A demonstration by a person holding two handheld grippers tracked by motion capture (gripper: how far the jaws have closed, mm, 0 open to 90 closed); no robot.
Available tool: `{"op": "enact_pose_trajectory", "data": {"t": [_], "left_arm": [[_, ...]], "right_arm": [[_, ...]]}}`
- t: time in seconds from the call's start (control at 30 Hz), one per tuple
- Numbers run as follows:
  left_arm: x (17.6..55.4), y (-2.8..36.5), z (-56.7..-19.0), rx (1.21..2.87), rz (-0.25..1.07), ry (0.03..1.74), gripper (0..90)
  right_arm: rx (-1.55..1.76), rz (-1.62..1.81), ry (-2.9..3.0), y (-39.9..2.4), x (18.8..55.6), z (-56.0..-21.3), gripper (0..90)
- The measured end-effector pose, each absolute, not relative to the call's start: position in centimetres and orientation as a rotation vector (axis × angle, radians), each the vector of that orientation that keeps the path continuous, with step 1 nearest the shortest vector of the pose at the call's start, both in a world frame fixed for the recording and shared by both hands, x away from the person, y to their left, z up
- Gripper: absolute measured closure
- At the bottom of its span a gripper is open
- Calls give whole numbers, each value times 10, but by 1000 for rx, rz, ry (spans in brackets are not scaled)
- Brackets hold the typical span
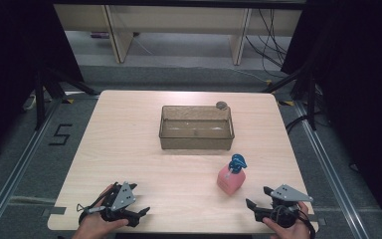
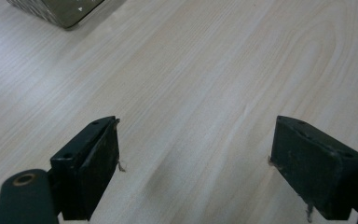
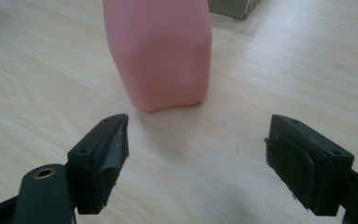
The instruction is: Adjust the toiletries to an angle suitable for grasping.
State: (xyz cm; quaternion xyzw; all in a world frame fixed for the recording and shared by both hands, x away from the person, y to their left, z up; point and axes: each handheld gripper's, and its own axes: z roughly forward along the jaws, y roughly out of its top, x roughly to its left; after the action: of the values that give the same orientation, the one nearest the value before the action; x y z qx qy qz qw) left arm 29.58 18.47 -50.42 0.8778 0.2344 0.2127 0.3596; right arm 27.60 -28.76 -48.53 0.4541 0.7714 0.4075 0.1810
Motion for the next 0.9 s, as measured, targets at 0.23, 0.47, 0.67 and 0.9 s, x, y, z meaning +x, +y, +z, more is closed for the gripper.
{"op": "enact_pose_trajectory", "data": {"t": [0.23, 0.47, 0.67, 0.9], "left_arm": [[296, 184, -504, 2263, 552, 602, 149], [296, 184, -505, 2266, 545, 601, 149], [296, 185, -503, 2273, 538, 593, 149], [296, 184, -504, 2267, 531, 601, 149]], "right_arm": [[1220, 1200, 2146, -289, 278, -483, 236], [1246, 1251, 2113, -286, 277, -480, 240], [1238, 1269, 2099, -287, 278, -479, 244], [1180, 1293, 2081, -287, 280, -476, 246]]}}
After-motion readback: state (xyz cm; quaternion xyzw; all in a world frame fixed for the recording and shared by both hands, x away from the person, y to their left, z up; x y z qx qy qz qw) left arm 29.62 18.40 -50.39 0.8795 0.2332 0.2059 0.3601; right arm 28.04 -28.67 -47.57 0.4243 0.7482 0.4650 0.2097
